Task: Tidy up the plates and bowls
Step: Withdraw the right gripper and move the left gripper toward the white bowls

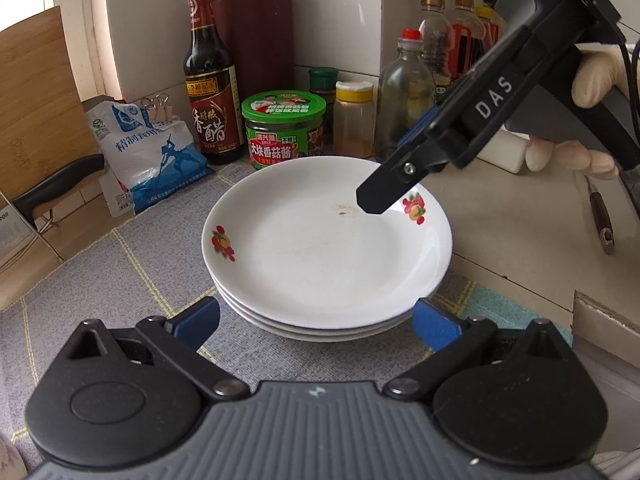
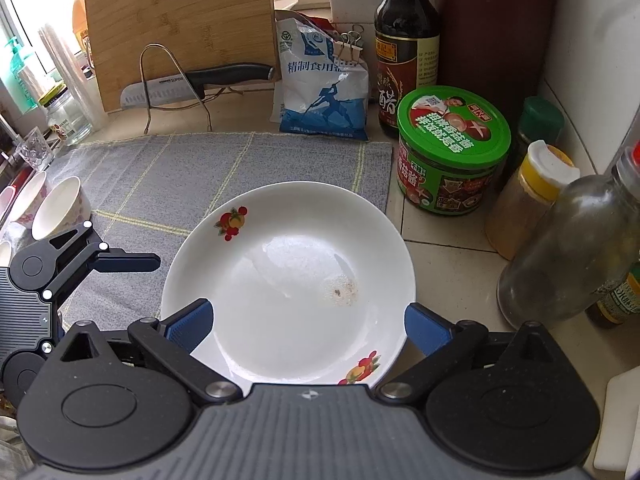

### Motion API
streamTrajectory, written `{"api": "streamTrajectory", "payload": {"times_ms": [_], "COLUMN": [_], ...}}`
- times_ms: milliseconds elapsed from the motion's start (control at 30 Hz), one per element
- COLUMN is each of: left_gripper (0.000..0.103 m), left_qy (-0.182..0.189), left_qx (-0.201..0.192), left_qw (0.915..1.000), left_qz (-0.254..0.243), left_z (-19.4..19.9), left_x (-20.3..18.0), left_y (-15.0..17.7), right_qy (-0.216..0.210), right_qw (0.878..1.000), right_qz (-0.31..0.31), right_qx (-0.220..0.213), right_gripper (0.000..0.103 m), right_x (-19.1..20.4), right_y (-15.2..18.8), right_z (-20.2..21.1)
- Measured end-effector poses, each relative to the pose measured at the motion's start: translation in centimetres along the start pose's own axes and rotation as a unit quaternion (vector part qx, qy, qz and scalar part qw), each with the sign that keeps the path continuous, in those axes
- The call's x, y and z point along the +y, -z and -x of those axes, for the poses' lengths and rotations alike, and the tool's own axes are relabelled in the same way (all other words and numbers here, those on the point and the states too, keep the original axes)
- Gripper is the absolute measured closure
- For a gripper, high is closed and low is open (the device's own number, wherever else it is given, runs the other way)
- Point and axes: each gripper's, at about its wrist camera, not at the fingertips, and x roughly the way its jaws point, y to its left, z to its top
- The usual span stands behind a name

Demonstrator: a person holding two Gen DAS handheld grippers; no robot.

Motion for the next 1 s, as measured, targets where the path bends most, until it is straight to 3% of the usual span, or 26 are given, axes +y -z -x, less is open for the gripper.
{"api": "streamTrajectory", "payload": {"times_ms": [400,500,633,867,1000], "left_gripper": [0.001,0.001,0.001,0.001,0.001], "left_qy": [-0.059,-0.064,-0.067,-0.112,-0.16], "left_qx": [-0.078,-0.073,-0.065,-0.065,-0.058], "left_qw": [0.9952,0.9953,0.9953,0.9882,0.9808], "left_qz": [-0.002,0.001,0.026,0.083,0.096], "left_z": [6.3,7.4,8.6,12.4,14.7], "left_x": [0.2,0.4,0.6,2.0,3.7], "left_y": [-1.1,-1.4,-0.8,2.2,4.8], "right_qy": [0.052,0.06,0.037,-0.005,-0.022], "right_qw": [0.993,0.99,0.988,0.986,0.985], "right_qz": [0.057,0.076,0.086,0.067,0.06], "right_qx": [-0.088,-0.106,-0.119,-0.153,-0.16], "right_gripper": [0.0,0.0,0.0,0.0,0.0], "right_x": [5.2,6.5,7.7,10.2,12.9], "right_y": [1.2,1.1,0.9,1.6,2.1], "right_z": [4.1,5.1,5.6,5.0,3.5]}}
